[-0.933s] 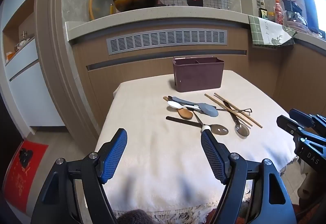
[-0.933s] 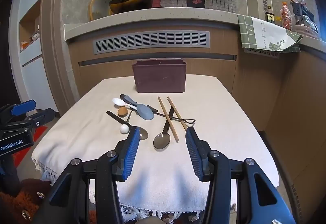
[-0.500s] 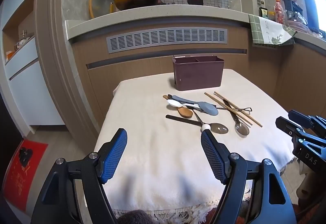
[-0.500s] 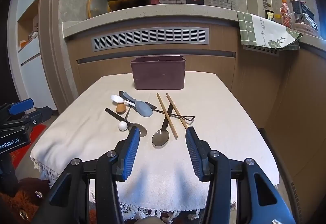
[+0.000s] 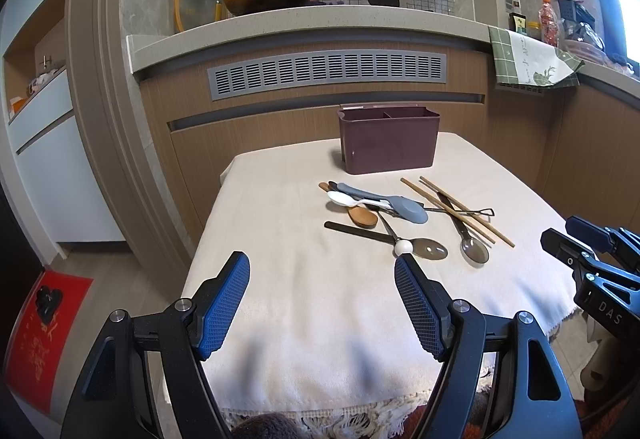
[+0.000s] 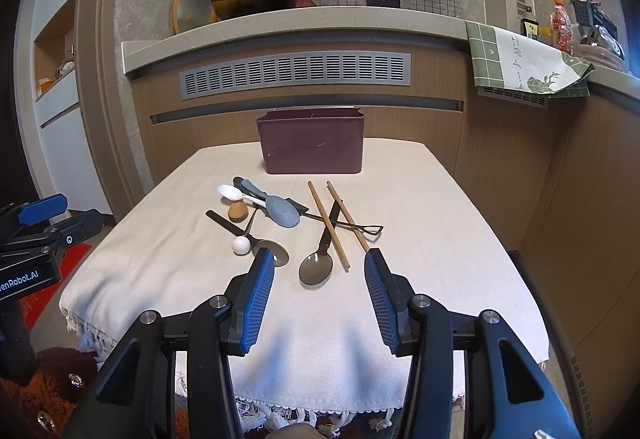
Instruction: Organize utensils
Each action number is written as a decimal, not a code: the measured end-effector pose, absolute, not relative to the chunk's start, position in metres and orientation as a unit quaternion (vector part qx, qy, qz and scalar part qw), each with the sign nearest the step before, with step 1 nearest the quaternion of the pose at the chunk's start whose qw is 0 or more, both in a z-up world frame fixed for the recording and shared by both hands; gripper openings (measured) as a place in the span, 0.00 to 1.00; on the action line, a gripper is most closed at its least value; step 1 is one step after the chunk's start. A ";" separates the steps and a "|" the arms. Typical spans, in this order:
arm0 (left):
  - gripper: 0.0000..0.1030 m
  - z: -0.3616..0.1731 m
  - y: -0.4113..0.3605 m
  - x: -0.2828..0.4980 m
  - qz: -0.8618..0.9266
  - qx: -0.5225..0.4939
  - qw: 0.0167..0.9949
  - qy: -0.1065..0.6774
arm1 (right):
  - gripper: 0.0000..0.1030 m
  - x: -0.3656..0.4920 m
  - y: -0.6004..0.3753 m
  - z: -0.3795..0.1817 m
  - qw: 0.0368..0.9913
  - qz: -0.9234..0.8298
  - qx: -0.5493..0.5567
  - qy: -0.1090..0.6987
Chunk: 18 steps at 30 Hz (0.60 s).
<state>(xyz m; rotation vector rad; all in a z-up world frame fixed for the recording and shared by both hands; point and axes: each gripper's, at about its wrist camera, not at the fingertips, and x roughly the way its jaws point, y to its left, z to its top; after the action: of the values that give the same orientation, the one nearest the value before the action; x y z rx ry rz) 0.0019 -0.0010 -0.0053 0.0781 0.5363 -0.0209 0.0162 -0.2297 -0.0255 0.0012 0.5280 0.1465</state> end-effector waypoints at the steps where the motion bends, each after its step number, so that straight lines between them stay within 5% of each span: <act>1: 0.73 -0.005 -0.001 0.002 -0.011 0.039 0.963 0.265 | 0.43 0.016 -0.230 -0.026 0.963 0.072 0.001 0.261; 18: 0.73 -0.006 -0.002 0.003 -0.010 0.037 0.963 0.267 | 0.43 0.017 -0.230 -0.026 0.962 0.070 0.002 0.264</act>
<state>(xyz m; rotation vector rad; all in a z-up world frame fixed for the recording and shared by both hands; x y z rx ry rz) 0.0027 -0.0016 -0.0063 0.0751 0.5413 -0.0210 0.0169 -0.2300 -0.0262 0.0046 0.5349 0.1424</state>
